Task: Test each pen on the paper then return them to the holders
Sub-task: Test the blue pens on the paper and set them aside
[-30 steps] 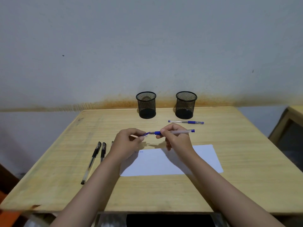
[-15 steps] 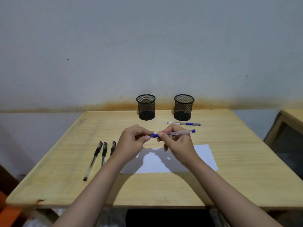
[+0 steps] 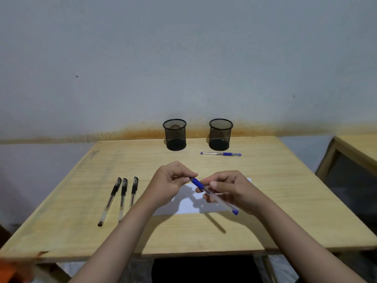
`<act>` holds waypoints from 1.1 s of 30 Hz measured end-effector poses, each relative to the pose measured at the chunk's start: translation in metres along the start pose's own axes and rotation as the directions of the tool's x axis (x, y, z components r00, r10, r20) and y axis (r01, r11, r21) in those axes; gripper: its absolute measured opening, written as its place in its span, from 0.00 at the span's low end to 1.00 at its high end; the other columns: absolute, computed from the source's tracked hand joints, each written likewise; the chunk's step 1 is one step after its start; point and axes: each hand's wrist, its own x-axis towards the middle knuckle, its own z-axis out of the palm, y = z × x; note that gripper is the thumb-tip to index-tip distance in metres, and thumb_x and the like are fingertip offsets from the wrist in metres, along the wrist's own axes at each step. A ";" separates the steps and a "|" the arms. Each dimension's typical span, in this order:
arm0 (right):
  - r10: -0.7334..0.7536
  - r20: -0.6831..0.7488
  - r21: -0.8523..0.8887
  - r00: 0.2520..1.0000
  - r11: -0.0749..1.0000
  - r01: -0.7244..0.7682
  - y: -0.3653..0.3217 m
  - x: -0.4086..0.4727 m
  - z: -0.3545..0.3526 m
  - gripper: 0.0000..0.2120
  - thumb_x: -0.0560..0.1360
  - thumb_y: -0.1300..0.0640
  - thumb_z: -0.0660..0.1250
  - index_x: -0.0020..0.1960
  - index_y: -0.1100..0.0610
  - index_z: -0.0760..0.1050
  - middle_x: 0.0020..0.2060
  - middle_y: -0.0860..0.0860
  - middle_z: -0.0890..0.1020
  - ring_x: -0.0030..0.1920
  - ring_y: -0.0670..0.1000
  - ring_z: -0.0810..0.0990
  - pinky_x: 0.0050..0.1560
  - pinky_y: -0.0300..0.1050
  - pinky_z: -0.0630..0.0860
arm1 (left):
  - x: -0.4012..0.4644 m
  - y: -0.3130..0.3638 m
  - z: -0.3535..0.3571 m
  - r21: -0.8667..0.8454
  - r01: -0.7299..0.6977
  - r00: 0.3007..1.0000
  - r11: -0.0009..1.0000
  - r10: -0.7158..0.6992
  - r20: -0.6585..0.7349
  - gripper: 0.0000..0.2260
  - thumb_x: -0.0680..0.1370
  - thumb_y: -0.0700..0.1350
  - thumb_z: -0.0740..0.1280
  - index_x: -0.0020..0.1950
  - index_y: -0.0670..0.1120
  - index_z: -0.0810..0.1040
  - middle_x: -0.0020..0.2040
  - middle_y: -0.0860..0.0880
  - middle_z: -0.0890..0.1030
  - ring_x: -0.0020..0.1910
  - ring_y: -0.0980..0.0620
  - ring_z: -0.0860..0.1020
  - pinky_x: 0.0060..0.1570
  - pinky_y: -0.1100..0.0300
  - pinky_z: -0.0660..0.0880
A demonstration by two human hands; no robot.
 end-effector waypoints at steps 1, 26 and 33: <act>0.039 -0.039 -0.059 0.999 0.997 -0.041 0.001 -0.003 -0.003 0.05 0.74 0.65 0.68 0.47 0.64 0.82 0.42 0.59 0.85 0.38 0.53 0.83 0.42 0.43 0.79 | 0.000 -0.001 0.006 0.030 0.003 1.000 1.000 -0.004 0.018 0.12 0.73 0.31 0.67 0.46 0.45 0.84 0.44 0.49 0.80 0.46 0.54 0.78 0.48 0.64 0.74; -0.184 -0.768 -0.508 0.613 0.758 -0.409 0.050 -0.040 -0.092 0.02 0.70 0.60 0.71 0.39 0.56 0.83 0.32 0.48 0.82 0.33 0.47 0.79 0.35 0.42 0.74 | -0.032 -0.030 0.092 0.576 -0.057 0.966 0.816 -0.102 0.240 0.20 0.80 0.54 0.52 0.73 0.54 0.59 0.77 0.57 0.53 0.76 0.57 0.46 0.74 0.51 0.41; -0.255 -0.792 -0.493 0.555 0.804 -0.333 0.046 -0.028 -0.097 0.04 0.71 0.56 0.70 0.39 0.55 0.81 0.35 0.48 0.82 0.37 0.46 0.79 0.38 0.43 0.74 | -0.032 -0.031 0.093 0.583 -0.059 0.965 0.810 -0.103 0.241 0.20 0.80 0.54 0.51 0.73 0.54 0.59 0.77 0.58 0.53 0.76 0.57 0.46 0.75 0.52 0.43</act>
